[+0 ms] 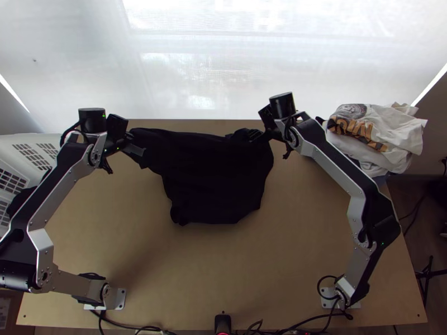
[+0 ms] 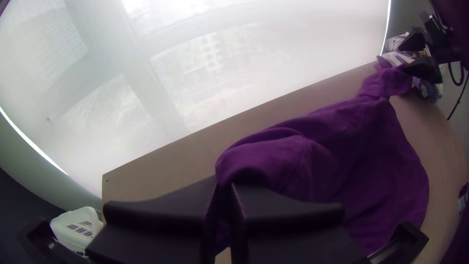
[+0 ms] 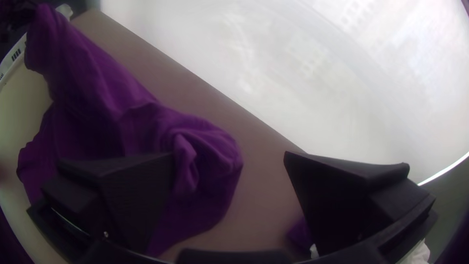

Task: Fold the t-shirt

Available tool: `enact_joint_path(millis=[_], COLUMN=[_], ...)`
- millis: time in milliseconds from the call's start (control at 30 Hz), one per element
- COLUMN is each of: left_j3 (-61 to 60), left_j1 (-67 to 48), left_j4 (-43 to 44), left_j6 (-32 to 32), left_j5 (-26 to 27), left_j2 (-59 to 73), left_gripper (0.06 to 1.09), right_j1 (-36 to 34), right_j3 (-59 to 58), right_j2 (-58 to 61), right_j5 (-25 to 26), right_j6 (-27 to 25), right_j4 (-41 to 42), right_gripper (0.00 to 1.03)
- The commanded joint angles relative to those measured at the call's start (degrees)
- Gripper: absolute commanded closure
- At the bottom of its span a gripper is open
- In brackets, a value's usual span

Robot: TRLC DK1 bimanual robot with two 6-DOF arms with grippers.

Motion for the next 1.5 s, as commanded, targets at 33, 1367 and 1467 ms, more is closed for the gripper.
enact_joint_path(millis=[33, 1367, 1467], left_j3=[-2.6, -3.6, -3.6], left_j1=[0.0, 3.5, 3.4], left_j4=[1.1, 4.1, 4.0], left_j6=[-2.3, -1.4, -1.3], left_j5=[0.2, 0.1, 0.1], left_j2=[0.1, 3.0, 3.2], left_gripper=[1.05, 1.05, 1.05], right_j1=[7.2, 36.5, 36.2], right_j3=[1.0, 15.5, 15.8], right_j2=[-4.6, 16.0, 17.5], right_j5=[-2.4, -15.1, -15.1], right_j6=[1.9, 1.3, 1.9], right_j4=[-4.2, -16.9, -16.2], right_gripper=[0.05, 0.07, 0.07])
